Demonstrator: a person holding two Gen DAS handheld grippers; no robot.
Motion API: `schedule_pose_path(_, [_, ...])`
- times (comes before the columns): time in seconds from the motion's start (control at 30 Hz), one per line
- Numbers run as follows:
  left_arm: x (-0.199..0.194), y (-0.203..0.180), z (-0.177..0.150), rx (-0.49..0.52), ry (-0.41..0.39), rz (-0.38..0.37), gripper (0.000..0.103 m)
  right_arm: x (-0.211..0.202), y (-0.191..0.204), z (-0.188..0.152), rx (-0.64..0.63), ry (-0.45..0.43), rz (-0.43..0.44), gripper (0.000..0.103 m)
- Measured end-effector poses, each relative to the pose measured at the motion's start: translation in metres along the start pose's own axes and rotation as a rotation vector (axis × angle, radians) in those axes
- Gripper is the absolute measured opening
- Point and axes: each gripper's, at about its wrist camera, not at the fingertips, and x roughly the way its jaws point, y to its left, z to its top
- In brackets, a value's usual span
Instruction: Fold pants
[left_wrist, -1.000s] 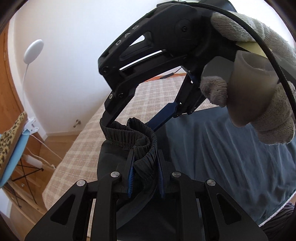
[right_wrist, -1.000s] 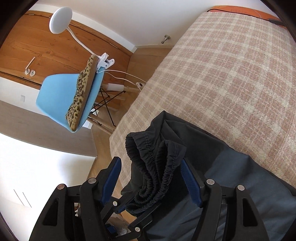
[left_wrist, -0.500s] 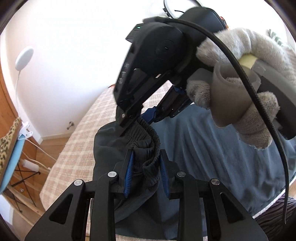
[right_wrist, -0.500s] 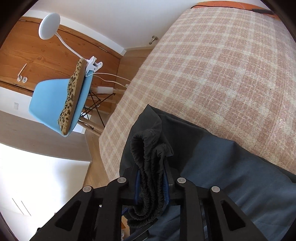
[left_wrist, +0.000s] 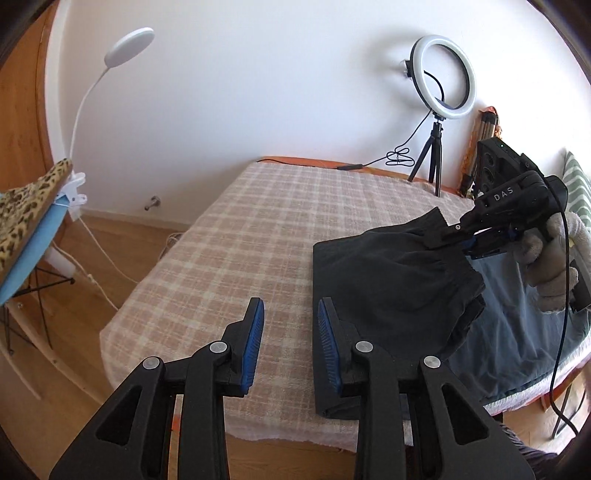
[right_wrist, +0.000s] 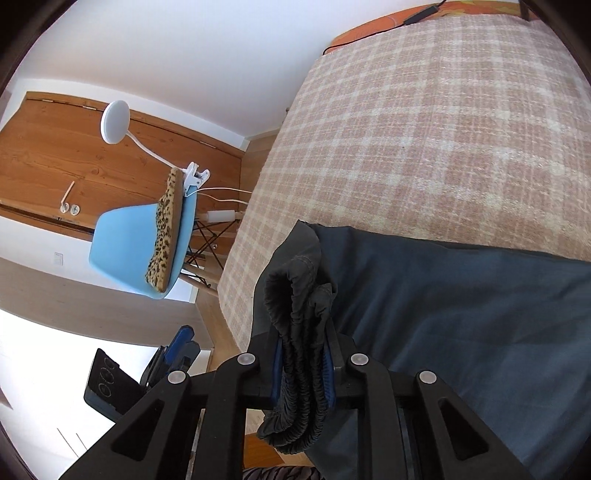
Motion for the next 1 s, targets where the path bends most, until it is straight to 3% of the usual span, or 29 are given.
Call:
schedule_pose_path(0.1, [0.007, -0.016, 0.001, 0.029, 0.033, -0.006, 0.029, -0.026, -0.015, -0.016, 0.023, -0.038, -0.014, 0.016])
schedule_pose_path(0.53, [0.002, -0.108, 0.041, 0.144, 0.136, -0.188, 0.029, -0.153, -0.090, -0.092, 0.108, -0.180, -0.126, 0.017])
schedule_pose_path(0.67, [-0.007, -0.141, 0.053, 0.150, 0.140, -0.242, 0.043, -0.187, -0.113, -0.109, 0.138, -0.212, -0.153, 0.017])
schedule_pose_path(1.0, [0.000, -0.223, 0.053, 0.250, 0.187, -0.324, 0.043, -0.250, -0.152, -0.130, 0.186, -0.304, -0.216, 0.017])
